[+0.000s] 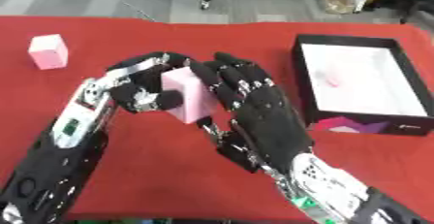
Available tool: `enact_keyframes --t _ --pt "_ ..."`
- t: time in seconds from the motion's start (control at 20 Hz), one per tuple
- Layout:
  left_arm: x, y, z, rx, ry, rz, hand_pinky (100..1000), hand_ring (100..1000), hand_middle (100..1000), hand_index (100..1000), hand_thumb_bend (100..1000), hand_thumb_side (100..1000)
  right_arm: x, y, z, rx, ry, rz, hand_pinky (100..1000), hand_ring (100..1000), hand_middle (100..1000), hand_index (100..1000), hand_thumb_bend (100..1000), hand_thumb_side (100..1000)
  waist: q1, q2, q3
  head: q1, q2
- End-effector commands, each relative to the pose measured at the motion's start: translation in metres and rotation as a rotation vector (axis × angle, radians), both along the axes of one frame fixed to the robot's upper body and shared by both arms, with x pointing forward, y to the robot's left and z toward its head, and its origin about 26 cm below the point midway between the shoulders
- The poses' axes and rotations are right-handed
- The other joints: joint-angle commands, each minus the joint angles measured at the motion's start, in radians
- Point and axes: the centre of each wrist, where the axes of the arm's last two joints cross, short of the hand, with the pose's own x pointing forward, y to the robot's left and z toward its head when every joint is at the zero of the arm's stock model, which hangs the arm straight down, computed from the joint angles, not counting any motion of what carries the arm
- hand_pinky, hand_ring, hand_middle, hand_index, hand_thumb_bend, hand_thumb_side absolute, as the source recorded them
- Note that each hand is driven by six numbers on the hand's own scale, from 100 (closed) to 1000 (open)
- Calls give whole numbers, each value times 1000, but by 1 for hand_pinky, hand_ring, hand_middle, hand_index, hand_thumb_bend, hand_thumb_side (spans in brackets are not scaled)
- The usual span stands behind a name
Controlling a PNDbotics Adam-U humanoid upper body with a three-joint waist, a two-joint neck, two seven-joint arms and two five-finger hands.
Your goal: Pick up the objects with one hand, pass them to the other hand, and then place them into the box on the other side of the table.
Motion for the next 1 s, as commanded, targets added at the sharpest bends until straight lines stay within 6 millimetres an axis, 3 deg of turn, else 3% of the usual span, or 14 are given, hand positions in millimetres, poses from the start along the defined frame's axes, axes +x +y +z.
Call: enact_keyframes --t 0.05,0.2,0.25,0.3,0.45,0.5,0.6,0.7,0.8,1.0 --pt "-5 -12 16 -4 -52 -47 732 627 528 656 100 442 1 0 5 0 -30 -18 718 817 700 857 100 100 1 -8 -2 -5 -3" --pt "-5 -14 13 16 -68 -45 734 632 531 659 100 444 0 1 5 44 -54 -40 685 780 626 731 100 100 2 -8 -3 -9 -3" --pt "-4 -14 11 22 -74 -42 735 635 535 664 100 449 0 1 5 62 -63 -45 680 767 594 580 100 100 2 -8 -3 -10 -3" --pt "-4 -14 10 29 -80 -38 735 637 538 666 100 451 0 1 5 80 -72 -49 678 765 586 543 100 109 2 -8 -3 -11 -3" --pt "-1 -12 5 46 -96 -20 739 654 570 701 100 549 0 1 4 118 -90 -44 671 750 546 398 100 131 2 -8 -4 -13 -3" --pt "0 -11 3 53 -99 -10 739 657 574 706 100 591 -1 1 4 128 -95 -42 670 747 541 387 100 128 2 -8 -4 -14 -3" --pt "4 -7 -3 71 -92 16 741 676 601 739 100 814 -1 1 3 142 -103 -41 667 743 534 365 100 111 1 -9 -5 -17 -3" --pt "8 -2 -8 83 -79 42 745 692 624 771 100 947 -1 0 3 153 -105 -41 664 741 529 350 100 100 1 -9 -5 -20 -3" --pt "12 4 -12 85 -63 67 751 713 655 792 115 1000 -1 0 2 159 -105 -41 663 739 527 333 100 100 0 -10 -4 -25 -3" --pt "17 20 -13 69 -41 117 766 749 715 827 181 1000 0 -5 2 163 -117 -52 667 733 531 310 100 100 0 -10 -3 -43 -3"
